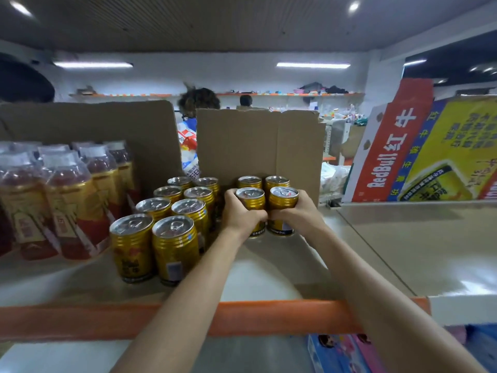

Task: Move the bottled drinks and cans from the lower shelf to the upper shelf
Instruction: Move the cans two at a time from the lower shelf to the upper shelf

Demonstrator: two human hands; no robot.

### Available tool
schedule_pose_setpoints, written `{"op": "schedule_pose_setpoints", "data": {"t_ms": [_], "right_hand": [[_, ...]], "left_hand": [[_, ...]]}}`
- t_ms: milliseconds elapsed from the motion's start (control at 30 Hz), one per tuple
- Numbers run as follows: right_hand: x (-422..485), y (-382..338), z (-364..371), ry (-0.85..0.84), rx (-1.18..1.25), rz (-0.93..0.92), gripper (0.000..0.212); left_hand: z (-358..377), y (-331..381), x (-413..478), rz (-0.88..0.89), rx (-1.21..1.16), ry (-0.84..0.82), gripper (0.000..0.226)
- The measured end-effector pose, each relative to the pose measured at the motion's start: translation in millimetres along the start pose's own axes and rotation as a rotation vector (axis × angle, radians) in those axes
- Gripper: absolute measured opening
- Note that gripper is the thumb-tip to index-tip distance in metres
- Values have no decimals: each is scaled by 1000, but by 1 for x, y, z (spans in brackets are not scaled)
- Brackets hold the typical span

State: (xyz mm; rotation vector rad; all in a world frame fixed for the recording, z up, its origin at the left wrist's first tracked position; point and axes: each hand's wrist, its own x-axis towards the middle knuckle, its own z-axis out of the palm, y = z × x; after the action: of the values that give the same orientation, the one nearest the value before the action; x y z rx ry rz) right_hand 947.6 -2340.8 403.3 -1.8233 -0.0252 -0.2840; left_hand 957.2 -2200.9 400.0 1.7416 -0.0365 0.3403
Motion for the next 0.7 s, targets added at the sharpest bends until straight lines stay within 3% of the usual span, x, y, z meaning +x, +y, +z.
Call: {"op": "schedule_pose_setpoints", "data": {"t_ms": [67,167,467,700], "right_hand": [[6,7,-1,-31,4,-9,90],[6,10,-4,-27,-6,-1,80],[10,16,-6,8,-93,-37,61],[3,12,-4,38,-126,-60,67]], "left_hand": [[1,-1,1,20,2,-6,78],[1,-3,4,3,13,-3,86],[-2,-8,2,-10,267,43,81],[0,-8,1,58,336,113,75]]}}
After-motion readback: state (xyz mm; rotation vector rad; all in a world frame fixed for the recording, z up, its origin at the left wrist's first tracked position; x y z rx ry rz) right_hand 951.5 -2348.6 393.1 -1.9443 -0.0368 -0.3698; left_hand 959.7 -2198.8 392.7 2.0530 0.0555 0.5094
